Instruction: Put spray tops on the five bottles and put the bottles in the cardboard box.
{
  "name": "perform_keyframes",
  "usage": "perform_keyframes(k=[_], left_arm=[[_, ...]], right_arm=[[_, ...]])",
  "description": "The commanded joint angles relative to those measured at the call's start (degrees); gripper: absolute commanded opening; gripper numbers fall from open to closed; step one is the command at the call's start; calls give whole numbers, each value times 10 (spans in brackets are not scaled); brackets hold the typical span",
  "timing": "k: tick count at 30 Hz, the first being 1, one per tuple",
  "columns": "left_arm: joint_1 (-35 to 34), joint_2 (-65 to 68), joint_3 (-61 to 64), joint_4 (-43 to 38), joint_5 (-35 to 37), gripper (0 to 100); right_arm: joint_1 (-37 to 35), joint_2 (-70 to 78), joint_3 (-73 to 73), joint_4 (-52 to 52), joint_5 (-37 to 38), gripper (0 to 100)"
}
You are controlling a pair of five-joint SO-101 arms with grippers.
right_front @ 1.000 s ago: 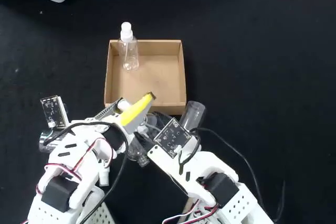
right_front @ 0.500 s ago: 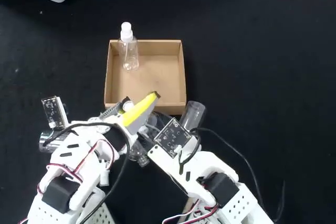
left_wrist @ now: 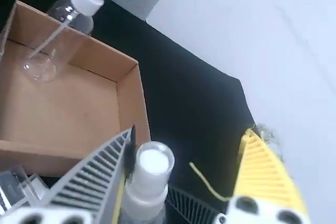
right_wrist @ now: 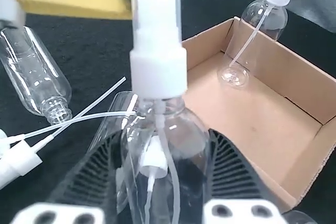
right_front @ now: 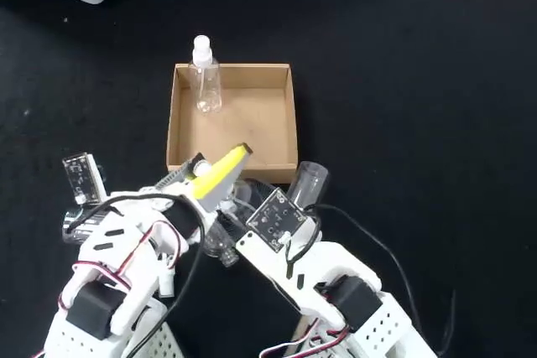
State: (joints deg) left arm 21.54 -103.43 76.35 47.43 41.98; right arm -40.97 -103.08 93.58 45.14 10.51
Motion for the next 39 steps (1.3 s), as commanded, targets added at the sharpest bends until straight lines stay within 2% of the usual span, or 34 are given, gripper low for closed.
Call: perform_keyframes(k=[1, 6, 15, 19, 22, 27, 33, 39], left_arm=[[-23, -11, -51, -10, 20, 299], [-24, -12, -57, -9, 26, 301], [-77, -12, -63, -9, 28, 300], [-80, -12, -62, -8, 25, 300], [-121, -12, -62, -8, 25, 300], [-179, -12, -56, -8, 25, 300], [-186, -12, -33, -10, 24, 300], [-187, -12, -8, -13, 23, 300]], right_arm=[[39, -20, -17, -21, -27, 100], [47, -20, -22, -21, -38, 100], [51, -20, -39, -21, -39, 100], [81, -20, -51, -21, -49, 100], [87, -20, -61, -21, -87, 100], [85, -21, -64, -28, -95, 103], [85, -58, -23, -78, -95, 100], [82, -80, -10, -82, -94, 100]])
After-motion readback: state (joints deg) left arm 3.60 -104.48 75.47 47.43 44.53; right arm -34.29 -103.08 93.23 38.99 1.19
